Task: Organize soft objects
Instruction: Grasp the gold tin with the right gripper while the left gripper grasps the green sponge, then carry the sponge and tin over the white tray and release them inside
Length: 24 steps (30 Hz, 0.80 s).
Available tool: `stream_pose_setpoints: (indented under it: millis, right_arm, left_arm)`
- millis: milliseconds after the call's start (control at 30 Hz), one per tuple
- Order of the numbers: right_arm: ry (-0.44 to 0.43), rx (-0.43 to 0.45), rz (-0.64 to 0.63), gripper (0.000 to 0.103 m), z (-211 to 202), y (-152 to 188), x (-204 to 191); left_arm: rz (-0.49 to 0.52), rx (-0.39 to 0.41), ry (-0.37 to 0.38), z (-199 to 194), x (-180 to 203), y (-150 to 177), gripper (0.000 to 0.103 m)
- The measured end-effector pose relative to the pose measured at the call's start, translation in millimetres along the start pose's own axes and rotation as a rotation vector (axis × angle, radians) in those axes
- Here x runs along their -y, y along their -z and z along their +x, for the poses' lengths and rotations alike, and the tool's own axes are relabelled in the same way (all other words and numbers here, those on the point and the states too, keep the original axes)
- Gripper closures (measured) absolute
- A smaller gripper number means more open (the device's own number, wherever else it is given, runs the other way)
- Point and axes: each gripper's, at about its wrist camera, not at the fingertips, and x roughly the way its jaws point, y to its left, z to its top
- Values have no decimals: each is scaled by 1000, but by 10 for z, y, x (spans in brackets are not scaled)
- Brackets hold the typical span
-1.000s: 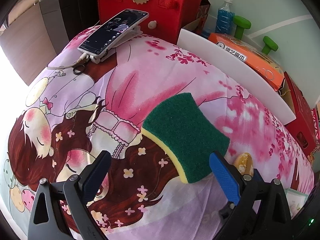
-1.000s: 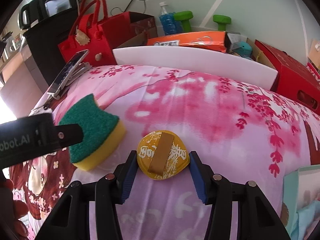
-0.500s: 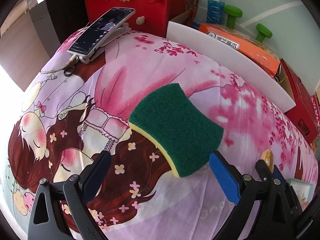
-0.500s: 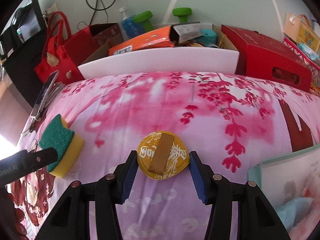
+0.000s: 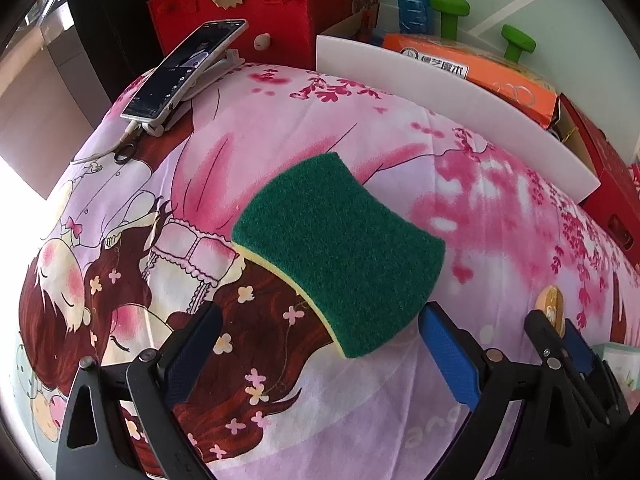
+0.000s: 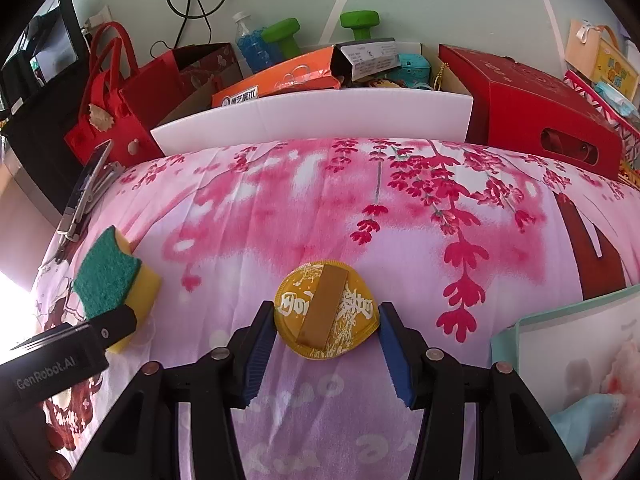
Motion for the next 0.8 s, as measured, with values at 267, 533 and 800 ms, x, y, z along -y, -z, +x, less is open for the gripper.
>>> stream_pose_setpoints:
  millis: [267, 533, 800]
  right_arm:
    - [0, -3, -7, 49, -2, -4, -1]
    - [2, -7, -18, 49, 7, -2, -4]
    - [4, -9, -24, 49, 2, -5, -7]
  left_arm:
    - [-22, -27, 114, 25, 29, 16, 46]
    - [-19, -21, 133, -13, 72, 2, 55]
    - [-35, 5, 128, -141, 16, -59, 57]
